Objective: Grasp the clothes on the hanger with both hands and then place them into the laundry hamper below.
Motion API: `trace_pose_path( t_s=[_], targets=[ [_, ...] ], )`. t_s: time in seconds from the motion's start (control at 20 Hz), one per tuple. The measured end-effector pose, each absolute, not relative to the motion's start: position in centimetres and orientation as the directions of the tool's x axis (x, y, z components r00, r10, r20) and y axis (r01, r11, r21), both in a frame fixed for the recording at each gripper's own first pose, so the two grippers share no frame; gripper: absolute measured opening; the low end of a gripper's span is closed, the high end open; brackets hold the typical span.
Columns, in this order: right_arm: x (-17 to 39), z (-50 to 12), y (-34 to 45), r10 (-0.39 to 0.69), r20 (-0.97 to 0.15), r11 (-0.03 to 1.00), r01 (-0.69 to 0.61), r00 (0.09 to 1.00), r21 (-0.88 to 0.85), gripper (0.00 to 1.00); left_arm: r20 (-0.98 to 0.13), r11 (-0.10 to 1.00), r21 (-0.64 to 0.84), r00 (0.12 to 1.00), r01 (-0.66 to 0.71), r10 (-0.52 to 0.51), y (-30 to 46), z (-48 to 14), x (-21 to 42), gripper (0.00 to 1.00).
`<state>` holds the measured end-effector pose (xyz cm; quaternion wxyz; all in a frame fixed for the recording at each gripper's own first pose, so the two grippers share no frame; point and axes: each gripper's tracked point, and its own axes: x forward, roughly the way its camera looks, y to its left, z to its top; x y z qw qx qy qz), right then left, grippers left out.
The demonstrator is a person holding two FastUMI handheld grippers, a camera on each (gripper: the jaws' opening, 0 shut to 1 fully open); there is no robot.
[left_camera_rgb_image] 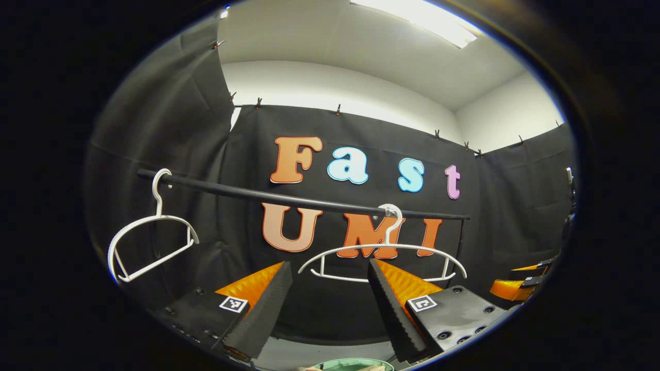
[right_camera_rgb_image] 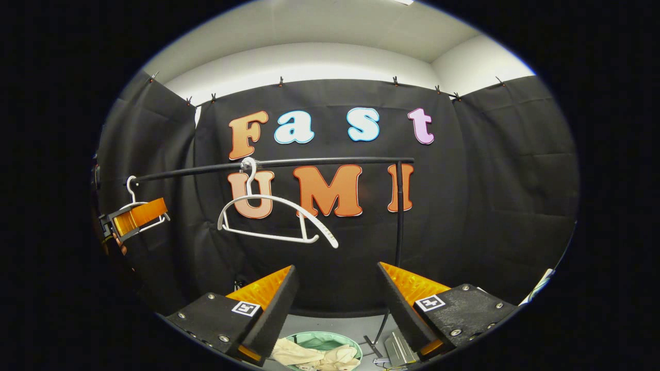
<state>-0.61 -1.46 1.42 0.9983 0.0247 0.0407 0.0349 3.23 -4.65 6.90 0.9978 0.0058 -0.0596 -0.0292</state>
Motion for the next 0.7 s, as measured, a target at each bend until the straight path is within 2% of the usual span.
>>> trace_pose_path(
  t_s=[0.3, 0.4, 0.55, 0.6, 0.65, 0.7],
  targets=[
    [-0.7, 1.4, -2.0, 0.066, -0.074, 0.996, -0.062, 0.995, 0.057, 0.94, 0.118, 0.998, 0.007, 0.991, 0.059, -0.060, -4.9, 6.8, 3.4, 1.00],
    [-0.6, 1.6, -2.1, 0.070, -0.071, 0.996, -0.065, 0.995, 0.065, 0.94, 0.121, 0.998, 0.007, 0.991, 0.065, -0.065, -5.4, 6.9, 3.6, 0.96],
    [-0.5, 1.4, -2.4, 0.066, -0.073, 0.996, -0.062, 0.995, 0.065, 0.94, 0.128, 0.998, 0.019, 0.989, 0.068, -0.069, -5.8, 7.2, 3.6, 1.00],
    [-0.6, 1.3, -2.5, 0.067, -0.075, 0.996, -0.062, 0.995, 0.066, 0.94, 0.130, 0.997, 0.021, 0.989, 0.069, -0.071, -6.0, 7.2, 3.5, 0.93],
    [-0.5, 1.3, -2.4, 0.069, -0.077, 0.996, -0.063, 0.995, 0.069, 1.00, 0.130, 0.997, 0.022, 0.989, 0.071, -0.073, -6.0, 7.1, 3.5, 0.93],
    [-0.6, 1.2, -2.5, 0.071, -0.080, 0.995, -0.065, 0.994, 0.073, 1.00, 0.130, 0.997, 0.023, 0.989, 0.072, -0.075, -6.2, 7.0, 3.3, 0.93]
  ],
)
